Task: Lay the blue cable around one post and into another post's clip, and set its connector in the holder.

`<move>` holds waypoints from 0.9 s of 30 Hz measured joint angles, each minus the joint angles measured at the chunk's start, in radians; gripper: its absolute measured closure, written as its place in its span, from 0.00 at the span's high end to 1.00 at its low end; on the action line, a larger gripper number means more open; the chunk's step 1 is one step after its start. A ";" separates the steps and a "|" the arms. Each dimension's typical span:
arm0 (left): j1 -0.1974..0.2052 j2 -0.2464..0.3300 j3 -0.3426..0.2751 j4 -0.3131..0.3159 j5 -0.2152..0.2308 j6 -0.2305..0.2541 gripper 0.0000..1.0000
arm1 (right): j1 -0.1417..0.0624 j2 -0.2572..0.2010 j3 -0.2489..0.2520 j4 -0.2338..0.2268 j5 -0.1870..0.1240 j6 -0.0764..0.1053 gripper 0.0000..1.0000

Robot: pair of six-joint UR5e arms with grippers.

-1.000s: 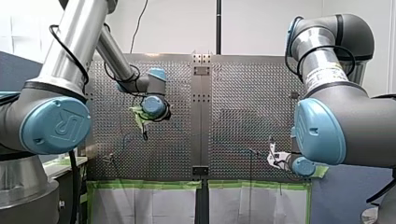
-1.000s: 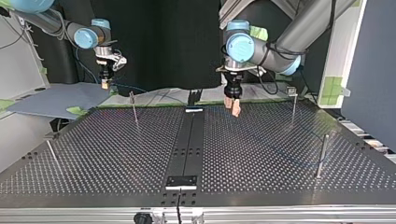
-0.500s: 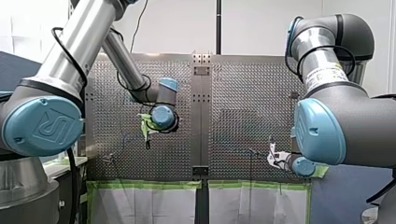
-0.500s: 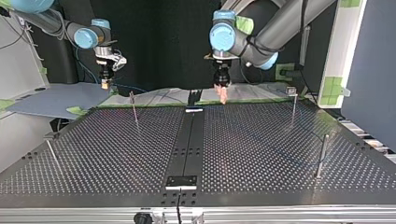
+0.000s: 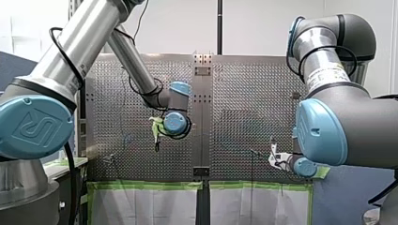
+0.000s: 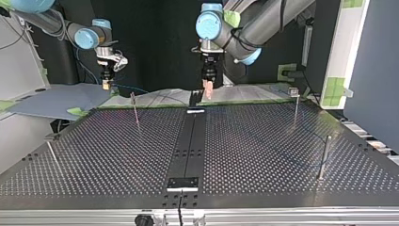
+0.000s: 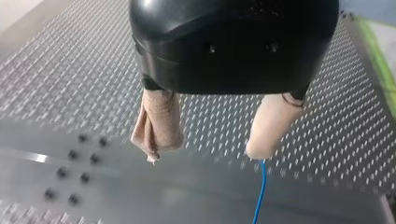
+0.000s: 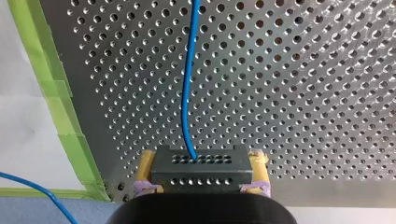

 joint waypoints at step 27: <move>-0.242 -0.202 0.083 0.032 0.036 -0.023 1.00 | -0.025 0.000 0.001 0.022 -0.002 -0.029 0.00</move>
